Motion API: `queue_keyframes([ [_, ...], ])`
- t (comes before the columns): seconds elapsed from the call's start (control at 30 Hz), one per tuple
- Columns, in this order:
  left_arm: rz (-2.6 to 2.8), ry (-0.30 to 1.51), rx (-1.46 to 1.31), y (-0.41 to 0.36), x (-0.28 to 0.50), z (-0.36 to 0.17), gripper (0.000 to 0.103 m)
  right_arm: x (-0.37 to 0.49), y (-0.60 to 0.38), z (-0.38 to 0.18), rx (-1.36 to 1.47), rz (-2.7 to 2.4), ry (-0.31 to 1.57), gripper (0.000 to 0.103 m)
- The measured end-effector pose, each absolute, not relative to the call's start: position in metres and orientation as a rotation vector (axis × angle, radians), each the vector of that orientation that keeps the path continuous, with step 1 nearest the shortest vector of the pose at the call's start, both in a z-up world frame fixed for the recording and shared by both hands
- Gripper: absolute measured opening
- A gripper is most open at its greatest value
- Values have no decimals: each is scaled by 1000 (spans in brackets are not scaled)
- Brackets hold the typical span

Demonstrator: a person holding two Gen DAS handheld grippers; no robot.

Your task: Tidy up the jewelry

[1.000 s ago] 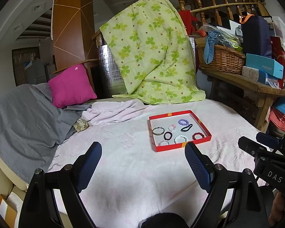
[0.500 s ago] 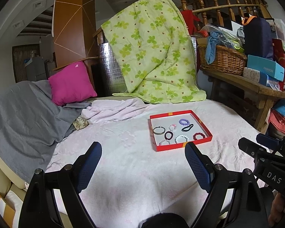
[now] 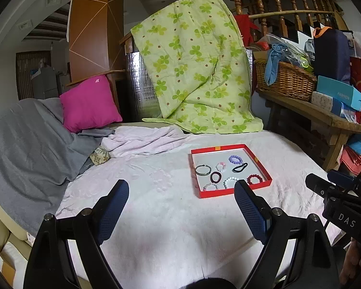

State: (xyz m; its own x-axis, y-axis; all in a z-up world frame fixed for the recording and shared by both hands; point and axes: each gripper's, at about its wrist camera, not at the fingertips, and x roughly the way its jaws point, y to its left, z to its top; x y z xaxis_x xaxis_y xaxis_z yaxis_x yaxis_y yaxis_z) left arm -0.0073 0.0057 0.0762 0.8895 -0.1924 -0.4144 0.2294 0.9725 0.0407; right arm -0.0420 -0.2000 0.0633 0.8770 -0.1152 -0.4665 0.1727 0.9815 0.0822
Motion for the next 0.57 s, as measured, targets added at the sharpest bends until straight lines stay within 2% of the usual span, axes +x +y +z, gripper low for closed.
queue_keyframes([
  [0.5,-242,435,81,1,44,62,90,15,-203,60,88,-162,501,66],
  [0.57,-265,458,79,-1,60,46,90,27,-216,52,95,-174,481,70],
])
